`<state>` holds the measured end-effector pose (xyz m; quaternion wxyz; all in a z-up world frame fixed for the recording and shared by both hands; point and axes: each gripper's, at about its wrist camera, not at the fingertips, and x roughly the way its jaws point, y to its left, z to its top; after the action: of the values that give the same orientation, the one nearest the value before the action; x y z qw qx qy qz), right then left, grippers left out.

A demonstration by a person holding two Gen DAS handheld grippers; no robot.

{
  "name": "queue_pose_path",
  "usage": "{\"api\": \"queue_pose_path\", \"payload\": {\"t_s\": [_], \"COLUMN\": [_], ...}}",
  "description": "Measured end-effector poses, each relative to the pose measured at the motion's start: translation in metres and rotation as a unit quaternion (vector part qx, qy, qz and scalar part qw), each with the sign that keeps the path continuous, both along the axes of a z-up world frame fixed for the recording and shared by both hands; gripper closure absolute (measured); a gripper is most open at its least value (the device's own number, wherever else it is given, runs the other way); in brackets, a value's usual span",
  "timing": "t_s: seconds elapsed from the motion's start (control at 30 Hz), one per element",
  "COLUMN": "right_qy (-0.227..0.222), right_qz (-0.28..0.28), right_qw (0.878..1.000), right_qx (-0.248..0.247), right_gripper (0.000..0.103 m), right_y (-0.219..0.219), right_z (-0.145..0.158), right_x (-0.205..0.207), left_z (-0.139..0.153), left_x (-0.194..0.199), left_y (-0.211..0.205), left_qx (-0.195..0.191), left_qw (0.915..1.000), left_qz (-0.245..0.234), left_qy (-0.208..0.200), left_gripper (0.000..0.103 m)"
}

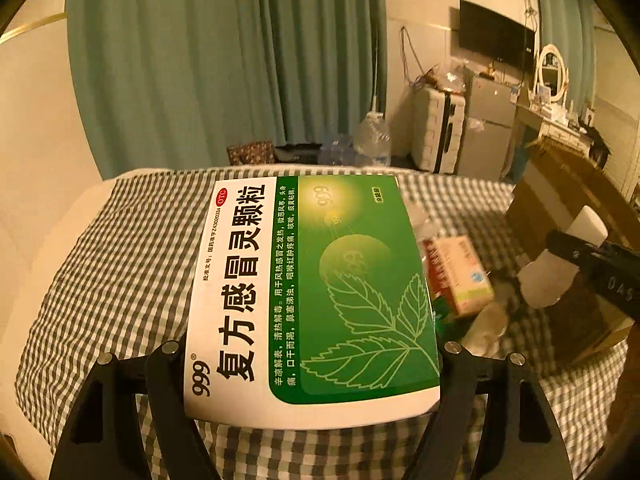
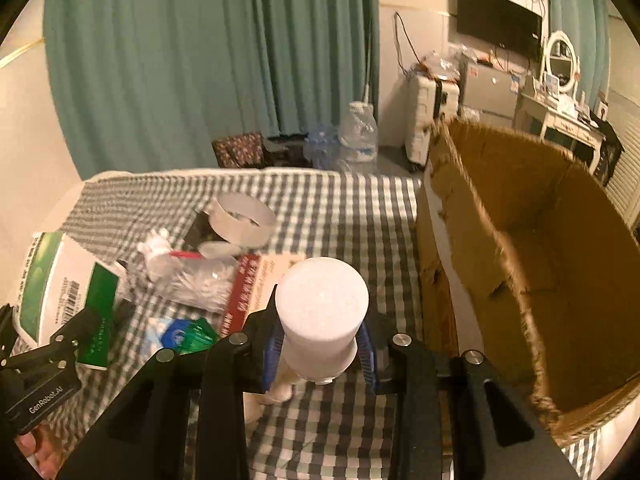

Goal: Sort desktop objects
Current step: 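Carry the green box and white container over the cardboard box with both tools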

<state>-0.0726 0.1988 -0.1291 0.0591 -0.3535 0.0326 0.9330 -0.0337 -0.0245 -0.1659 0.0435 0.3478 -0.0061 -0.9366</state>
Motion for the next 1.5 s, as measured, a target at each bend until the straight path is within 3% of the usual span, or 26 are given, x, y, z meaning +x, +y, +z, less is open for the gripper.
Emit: {"api": "queue_pose_path", "payload": {"t_s": [0.73,1.17,1.37,1.5], "right_qy": [0.12,0.161,0.163,0.171], "right_qz": [0.034,0.029,0.011,0.014], "right_qw": [0.992,0.986,0.986,0.985], "right_qx": [0.005,0.022,0.015,0.032], "right_gripper": [0.071,0.071,0.071,0.071], "right_y": [-0.014,0.01,0.035,0.041], "right_z": [0.104,0.155,0.191,0.201], "right_x": [0.062,0.082,0.078,0.077], "left_z": [0.098,0.163,0.203,0.225], "left_x": [0.031,0.031,0.049,0.045], "left_y": [0.028,0.041,0.063,0.074], "left_qx": [-0.004,-0.014,-0.042,-0.035], "left_qw": [0.9962,0.9899,0.9787,0.9758], "left_qz": [-0.011,0.009,-0.038,-0.063], "left_qy": [0.087,0.141,0.197,0.207], "left_gripper": [0.025,0.025,0.025,0.025]}}
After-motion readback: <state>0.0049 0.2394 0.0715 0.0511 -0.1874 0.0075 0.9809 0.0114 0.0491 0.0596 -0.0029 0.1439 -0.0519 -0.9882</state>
